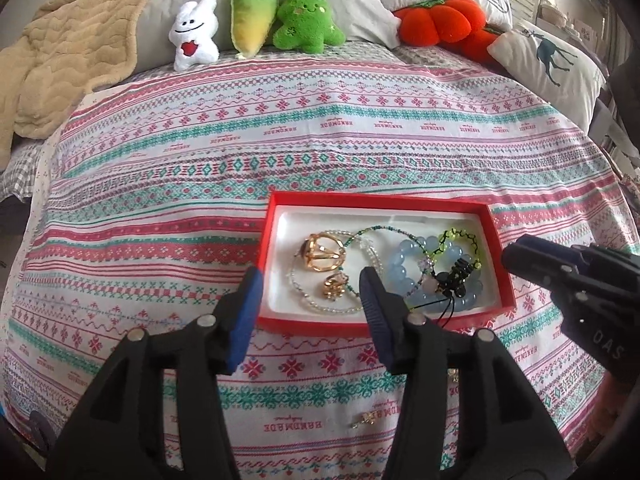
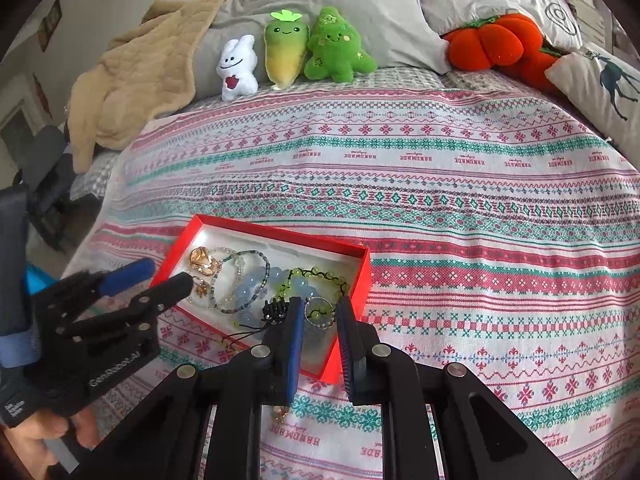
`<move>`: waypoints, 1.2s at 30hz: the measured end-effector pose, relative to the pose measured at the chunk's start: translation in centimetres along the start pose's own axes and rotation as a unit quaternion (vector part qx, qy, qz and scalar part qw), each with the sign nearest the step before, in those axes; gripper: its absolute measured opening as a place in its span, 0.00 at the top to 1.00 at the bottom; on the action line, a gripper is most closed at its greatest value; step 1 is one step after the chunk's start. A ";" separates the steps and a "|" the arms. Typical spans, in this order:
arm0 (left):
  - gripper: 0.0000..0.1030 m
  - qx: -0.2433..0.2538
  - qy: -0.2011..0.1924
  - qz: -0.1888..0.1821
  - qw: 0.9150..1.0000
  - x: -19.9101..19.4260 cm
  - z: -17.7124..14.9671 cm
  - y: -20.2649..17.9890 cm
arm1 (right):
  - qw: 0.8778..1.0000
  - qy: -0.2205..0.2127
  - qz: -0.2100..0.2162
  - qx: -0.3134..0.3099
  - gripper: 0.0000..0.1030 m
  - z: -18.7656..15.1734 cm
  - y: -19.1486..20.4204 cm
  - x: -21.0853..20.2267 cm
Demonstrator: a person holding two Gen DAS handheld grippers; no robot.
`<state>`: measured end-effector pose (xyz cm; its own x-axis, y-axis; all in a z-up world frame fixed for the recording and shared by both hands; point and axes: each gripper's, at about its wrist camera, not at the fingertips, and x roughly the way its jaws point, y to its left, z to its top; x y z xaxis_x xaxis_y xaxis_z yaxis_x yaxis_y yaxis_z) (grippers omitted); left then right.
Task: Organize jewelry
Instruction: 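Open both grippers over the red box to release the gold earrings, then move the left gripper down to a remaining small gold earring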
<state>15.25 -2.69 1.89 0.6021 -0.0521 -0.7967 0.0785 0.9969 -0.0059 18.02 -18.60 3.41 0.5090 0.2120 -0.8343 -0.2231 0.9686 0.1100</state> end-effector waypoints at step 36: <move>0.24 -0.040 0.069 -0.018 0.997 -4.5 -4.0 4.9 | 0.999 0.008 0.001 -0.050 0.35 -1.5 2.5 -1.9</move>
<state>9.75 2.68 2.98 0.4844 -0.0857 -0.8706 0.0315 0.9963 -0.0806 15.23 -16.73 4.44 0.4942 0.2116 -0.8432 -0.3065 0.9501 0.0588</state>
